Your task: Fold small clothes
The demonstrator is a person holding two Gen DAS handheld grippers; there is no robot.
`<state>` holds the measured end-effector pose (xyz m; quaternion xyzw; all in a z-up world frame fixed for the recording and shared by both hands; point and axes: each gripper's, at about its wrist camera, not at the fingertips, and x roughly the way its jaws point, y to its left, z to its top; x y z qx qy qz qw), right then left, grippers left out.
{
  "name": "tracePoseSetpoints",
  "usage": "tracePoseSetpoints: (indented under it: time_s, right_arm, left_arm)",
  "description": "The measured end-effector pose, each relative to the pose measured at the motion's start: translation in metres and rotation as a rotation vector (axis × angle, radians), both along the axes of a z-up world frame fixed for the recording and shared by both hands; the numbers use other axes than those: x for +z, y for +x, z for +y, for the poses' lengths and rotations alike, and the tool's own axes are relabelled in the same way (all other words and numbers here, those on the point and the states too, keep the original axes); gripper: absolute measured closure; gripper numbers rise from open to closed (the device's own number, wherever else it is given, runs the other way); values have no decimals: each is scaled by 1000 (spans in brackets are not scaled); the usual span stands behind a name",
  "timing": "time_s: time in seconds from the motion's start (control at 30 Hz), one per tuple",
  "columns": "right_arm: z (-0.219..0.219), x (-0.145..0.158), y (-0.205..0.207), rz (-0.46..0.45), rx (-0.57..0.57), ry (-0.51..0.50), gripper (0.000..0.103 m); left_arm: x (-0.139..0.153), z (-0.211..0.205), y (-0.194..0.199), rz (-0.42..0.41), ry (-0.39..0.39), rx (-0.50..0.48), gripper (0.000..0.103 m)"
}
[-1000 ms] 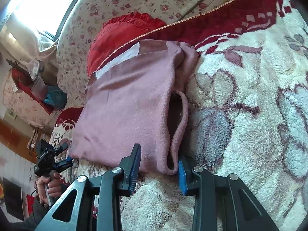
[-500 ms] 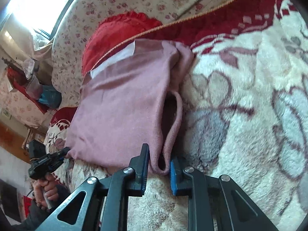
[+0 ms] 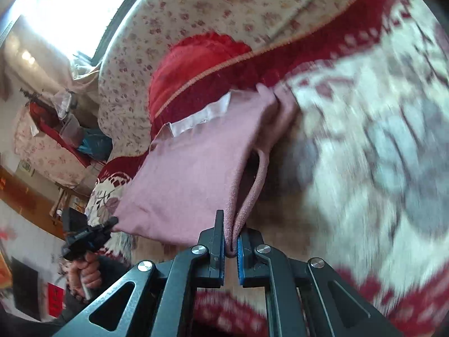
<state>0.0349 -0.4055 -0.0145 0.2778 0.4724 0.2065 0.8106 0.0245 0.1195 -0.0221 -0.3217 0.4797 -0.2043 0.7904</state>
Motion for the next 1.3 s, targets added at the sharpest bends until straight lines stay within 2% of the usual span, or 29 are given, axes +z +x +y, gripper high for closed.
tracePoseSetpoints:
  time_s: [0.07,0.17,0.23,0.3,0.33,0.37,0.43,0.5,0.6,0.7,0.8,0.87,0.9,0.97,1.03,1.13,1.3]
  right_arm:
    - [-3,-6,-6,33,-29,7,97]
    - [-8,-6,-2,63,-106,-99,97]
    - [-15,9,1,41,-225,-254,94]
    - [-11,36,7,-28,-285,-379,94]
    - [-3,46,10,-61,-282,-396,94]
    - [9,59,16,-97,-259,-392,92]
    - [51,80,36,-140,-138,-324,77]
    - [101,92,59,-155,7,-239,72]
    - [196,93,105,-84,226,-129,68]
    - [266,76,154,34,333,-81,65]
    - [329,51,204,133,387,-133,65]
    - [353,37,228,188,403,-186,65]
    - [367,23,241,244,409,-227,65]
    - [379,3,250,331,406,-279,65]
    - [384,-11,255,385,389,-342,65]
    - [402,-19,256,389,398,-436,65]
    - [440,-30,253,351,458,-654,61]
  left_arm:
    - [-4,-2,-5,18,45,15,97]
    - [-9,1,-1,47,117,73,95]
    - [-16,-3,0,67,132,80,82]
    - [-16,-7,0,50,156,80,75]
    - [-15,-11,-1,39,172,73,69]
    - [-15,-16,0,26,184,62,66]
    - [-15,-22,0,8,185,54,55]
    - [-16,-26,-1,-11,196,36,53]
    - [-16,-29,-2,-29,217,14,53]
    - [-14,-31,-5,-62,224,-25,53]
    - [-10,-29,-5,-103,158,-64,53]
    - [-9,-29,-2,-114,100,-102,63]
    - [-9,-29,-1,-117,80,-117,67]
    - [-15,-28,2,-94,42,-128,70]
    - [-28,-21,8,-27,-32,-126,70]
    - [-44,-14,14,53,-140,-123,70]
    - [-56,-3,17,101,-241,-92,70]
